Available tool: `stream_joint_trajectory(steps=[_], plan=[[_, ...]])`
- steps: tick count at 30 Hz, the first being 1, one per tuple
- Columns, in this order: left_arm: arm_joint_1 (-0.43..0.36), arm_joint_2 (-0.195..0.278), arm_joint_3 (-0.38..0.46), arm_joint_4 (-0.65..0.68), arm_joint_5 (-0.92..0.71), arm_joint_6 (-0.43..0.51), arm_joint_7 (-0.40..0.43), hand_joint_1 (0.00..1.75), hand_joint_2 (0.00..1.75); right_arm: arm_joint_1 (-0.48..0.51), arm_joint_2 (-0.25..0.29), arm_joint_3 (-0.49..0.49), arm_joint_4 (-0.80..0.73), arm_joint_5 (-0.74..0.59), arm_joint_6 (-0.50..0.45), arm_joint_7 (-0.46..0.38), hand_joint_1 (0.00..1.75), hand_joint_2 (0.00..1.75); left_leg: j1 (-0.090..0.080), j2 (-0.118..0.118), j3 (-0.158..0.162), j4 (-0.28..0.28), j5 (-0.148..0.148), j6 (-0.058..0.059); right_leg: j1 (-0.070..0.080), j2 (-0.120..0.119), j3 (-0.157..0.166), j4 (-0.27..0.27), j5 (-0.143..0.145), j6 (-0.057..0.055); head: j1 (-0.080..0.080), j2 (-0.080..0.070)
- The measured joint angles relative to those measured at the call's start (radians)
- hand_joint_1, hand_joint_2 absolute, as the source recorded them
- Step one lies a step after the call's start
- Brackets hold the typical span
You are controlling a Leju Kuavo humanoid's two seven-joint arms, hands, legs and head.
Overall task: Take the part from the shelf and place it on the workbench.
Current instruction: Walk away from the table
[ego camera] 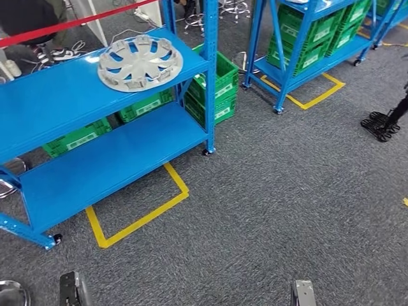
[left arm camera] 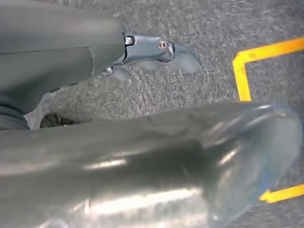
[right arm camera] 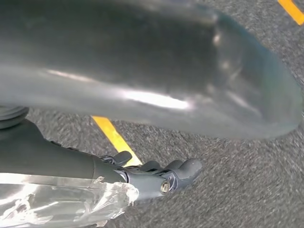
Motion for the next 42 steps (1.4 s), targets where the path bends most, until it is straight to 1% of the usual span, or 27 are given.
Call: stream_joint_trajectory(steps=[2, 3, 5, 7, 8, 9, 10, 11, 13, 15, 16, 17, 18, 20, 22, 24, 25, 27, 29, 31, 33, 34, 36, 38, 40, 41, 42], plan=[[0.015, 0.006, 0.015, 0.005, 0.033, -0.035, -0.004, 0.0, 0.0, 0.012, 0.002, -0.006, 0.002, -0.01, -0.012, -0.018, 0.0, 0.0, -0.001, -0.025, -0.001, -0.005, 0.002, 0.017, -0.001, -0.022, 0.005, 0.0, -0.003, 0.01, 0.002, 0.0], [0.024, 0.009, 0.025, 0.006, 0.046, -0.051, -0.006, 0.0, 0.0, 0.015, 0.004, -0.01, 0.002, -0.014, -0.018, -0.027, 0.0, 0.0, 0.0, -0.035, -0.001, -0.007, 0.004, 0.023, -0.004, -0.017, 0.005, 0.005, -0.01, 0.015, 0.003, 0.0], [0.032, 0.013, 0.041, 0.008, 0.06, -0.075, -0.009, 0.0, 0.0, 0.021, 0.007, -0.016, 0.003, -0.017, -0.028, -0.042, 0.0, 0.0, 0.004, -0.059, 0.001, -0.009, 0.009, 0.035, -0.011, 0.034, -0.018, 0.068, -0.054, 0.026, 0.007, 0.0], [0.034, 0.015, 0.049, 0.011, 0.063, -0.088, -0.009, 0.0, 0.0, 0.031, 0.009, -0.021, 0.006, -0.017, -0.033, -0.048, 0.0, 0.0, 0.005, -0.087, 0.0, -0.009, 0.011, 0.041, -0.016, 0.09, -0.076, 0.209, -0.125, 0.033, 0.013, 0.0], [0.035, 0.015, 0.051, 0.012, 0.065, -0.091, -0.01, 0.0, 0.0, 0.036, 0.01, -0.022, 0.007, -0.017, -0.034, -0.049, 0.0, 0.0, 0.005, -0.103, 0.0, -0.009, 0.011, 0.043, -0.016, 0.1, -0.104, 0.273, -0.149, 0.035, 0.015, 0.0], [0.037, 0.015, 0.055, 0.013, 0.066, -0.093, -0.009, 0.0, 0.0, 0.04, 0.01, -0.024, 0.008, -0.018, -0.035, -0.05, 0.0, 0.0, 0.004, -0.119, -0.001, -0.009, 0.012, 0.043, -0.016, 0.104, -0.119, 0.303, -0.154, 0.035, 0.015, 0.0], [0.038, 0.016, 0.059, 0.014, 0.067, -0.094, -0.009, 0.0, 0.0, 0.042, 0.011, -0.025, 0.008, -0.018, -0.036, -0.051, 0.0, 0.0, 0.004, -0.135, 0.0, -0.009, 0.012, 0.043, -0.017, 0.106, -0.113, 0.292, -0.139, 0.034, 0.015, 0.0], [0.04, 0.017, 0.063, 0.014, 0.068, -0.095, -0.007, 0.0, 0.0, 0.043, 0.011, -0.025, 0.009, -0.017, -0.038, -0.052, 0.0, 0.0, 0.005, -0.15, 0.001, -0.009, 0.013, 0.042, -0.018, 0.111, -0.088, 0.241, -0.108, 0.032, 0.015, 0.0], [0.04, 0.019, 0.069, 0.015, 0.069, -0.101, 0.002, 0.0, 0.0, 0.043, 0.012, -0.027, 0.009, -0.012, -0.05, -0.054, 0.0, 0.0, 0.007, -0.179, 0.0, -0.007, 0.014, 0.035, -0.026, 0.158, -0.015, 0.094, -0.047, 0.03, 0.016, 0.0], [0.04, 0.021, 0.07, 0.016, 0.059, -0.114, 0.011, 0.0, 0.0, 0.044, 0.015, -0.028, 0.012, -0.006, -0.061, -0.059, 0.0, 0.0, 0.009, -0.204, -0.008, -0.006, 0.015, 0.022, -0.032, 0.204, 0.026, 0.014, -0.032, 0.028, 0.016, 0.0], [0.041, 0.023, 0.069, 0.016, 0.052, -0.123, 0.012, 0.0, 0.0, 0.045, 0.017, -0.028, 0.013, -0.003, -0.064, -0.062, 0.0, 0.0, 0.01, -0.216, -0.013, -0.008, 0.014, 0.014, -0.032, 0.209, 0.03, 0.006, -0.039, 0.024, 0.016, 0.0], [0.044, 0.025, 0.069, 0.016, 0.045, -0.132, 0.013, 0.0, 0.0, 0.046, 0.019, -0.029, 0.013, 0.001, -0.065, -0.065, 0.0, 0.0, 0.014, -0.227, -0.016, -0.011, 0.013, 0.007, -0.03, 0.197, 0.032, 0.005, -0.042, 0.016, 0.016, 0.0], [0.047, 0.026, 0.068, 0.016, 0.04, -0.139, 0.013, 0.0, 0.0, 0.047, 0.02, -0.029, 0.013, 0.004, -0.067, -0.068, 0.0, 0.0, 0.016, -0.223, -0.018, -0.011, 0.01, 0.001, -0.029, 0.185, 0.035, 0.002, -0.044, 0.008, 0.016, 0.0], [0.051, 0.028, 0.068, 0.017, 0.036, -0.147, 0.013, 0.0, 0.0, 0.049, 0.024, -0.029, 0.013, 0.009, -0.068, -0.074, 0.0, 0.0, 0.015, -0.166, -0.038, 0.037, -0.017, -0.007, -0.028, 0.158, 0.049, -0.007, -0.048, -0.006, 0.01, 0.0], [0.048, 0.029, 0.067, 0.018, 0.032, -0.148, 0.013, 0.0, 0.0, 0.057, 0.026, -0.03, 0.014, 0.01, -0.068, -0.077, 0.0, 0.0, 0.012, -0.103, -0.106, 0.166, -0.072, -0.011, -0.023, 0.124, 0.066, -0.012, -0.058, -0.014, 0.005, 0.0], [0.05, 0.03, 0.066, 0.018, 0.031, -0.148, 0.014, 0.0, 0.0, 0.065, 0.027, -0.03, 0.014, 0.01, -0.068, -0.077, 0.0, 0.0, 0.011, -0.091, -0.177, 0.28, -0.1, -0.013, -0.019, 0.09, 0.084, -0.012, -0.074, -0.016, 0.004, 0.0], [0.053, 0.031, 0.066, 0.018, 0.031, -0.148, 0.015, 0.0, 0.0, 0.067, 0.027, -0.03, 0.014, 0.01, -0.068, -0.077, 0.0, 0.0, 0.01, -0.09, -0.189, 0.288, -0.082, -0.011, -0.018, 0.074, 0.095, -0.012, -0.083, -0.016, 0.004, 0.0], [0.061, 0.033, 0.066, 0.019, 0.031, -0.148, 0.016, 0.0, 0.0, 0.067, 0.028, -0.03, 0.014, 0.01, -0.068, -0.077, 0.0, 0.0, 0.003, -0.073, -0.154, 0.19, 0.002, 0.001, -0.016, 0.046, 0.123, -0.013, -0.106, -0.012, 0.004, 0.0], [0.062, 0.035, 0.066, 0.02, 0.03, -0.148, 0.016, 0.0, 0.0, 0.067, 0.029, -0.03, 0.015, 0.01, -0.068, -0.078, 0.0, 0.0, -0.014, -0.021, -0.098, 0.065, 0.06, 0.02, -0.011, 0.02, 0.15, -0.017, -0.133, -0.004, 0.004, 0.0], [0.061, 0.036, 0.066, 0.02, 0.03, -0.148, 0.016, 0.0, 0.0, 0.067, 0.03, -0.03, 0.016, 0.01, -0.068, -0.078, 0.0, 0.0, -0.024, 0.003, -0.072, 0.017, 0.053, 0.034, -0.005, -0.002, 0.177, -0.024, -0.151, 0.008, 0.008, 0.0], [0.063, 0.037, 0.066, 0.021, 0.029, -0.146, 0.016, 0.0, 0.0, 0.064, 0.031, -0.03, 0.016, 0.01, -0.068, -0.078, 0.0, 0.0, -0.019, -0.023, -0.056, 0.008, 0.035, 0.043, -0.005, -0.008, 0.194, -0.013, -0.144, 0.022, 0.012, 0.0], [0.065, 0.037, 0.066, 0.021, 0.027, -0.144, 0.016, 0.0, 0.0, 0.061, 0.032, -0.03, 0.016, 0.01, -0.067, -0.079, 0.0, 0.0, -0.014, -0.036, -0.044, 0.003, 0.028, 0.048, -0.007, 0.008, 0.183, 0.022, -0.132, 0.028, 0.013, 0.0], [0.063, 0.037, 0.066, 0.021, 0.019, -0.135, 0.017, 0.0, 0.0, 0.059, 0.032, -0.03, 0.015, 0.01, -0.065, -0.081, 0.0, 0.0, -0.005, -0.061, -0.018, -0.004, 0.012, 0.057, -0.012, 0.062, 0.108, 0.144, -0.124, 0.036, 0.017, 0.0], [0.061, 0.037, 0.063, 0.021, 0.006, -0.121, 0.016, 0.0, 0.0, 0.067, 0.032, -0.031, 0.016, 0.01, -0.063, -0.082, 0.0, 0.0, 0.001, -0.092, 0.01, -0.007, -0.012, 0.06, -0.018, 0.097, 0.012, 0.26, -0.176, 0.043, 0.021, 0.0], [0.066, 0.036, 0.06, 0.022, -0.002, -0.111, 0.017, 0.0, 0.0, 0.077, 0.032, -0.033, 0.017, 0.01, -0.062, -0.083, 0.0, 0.0, 0.007, -0.128, 0.045, -0.007, -0.04, 0.056, -0.024, 0.103, -0.054, 0.285, -0.246, 0.053, 0.024, 0.0], [0.069, 0.036, 0.059, 0.023, -0.004, -0.109, 0.018, 0.0, 0.0, 0.08, 0.032, -0.034, 0.018, 0.01, -0.061, -0.084, 0.0, 0.0, 0.011, -0.145, 0.066, -0.007, -0.056, 0.052, -0.027, 0.104, -0.071, 0.26, -0.255, 0.058, 0.025, 0.0], [0.072, 0.036, 0.059, 0.024, -0.006, -0.108, 0.02, 0.0, 0.0, 0.082, 0.032, -0.037, 0.018, 0.01, -0.06, -0.086, 0.0, 0.0, 0.015, -0.161, 0.088, -0.007, -0.073, 0.047, -0.03, 0.11, -0.079, 0.216, -0.234, 0.064, 0.027, 0.0]])
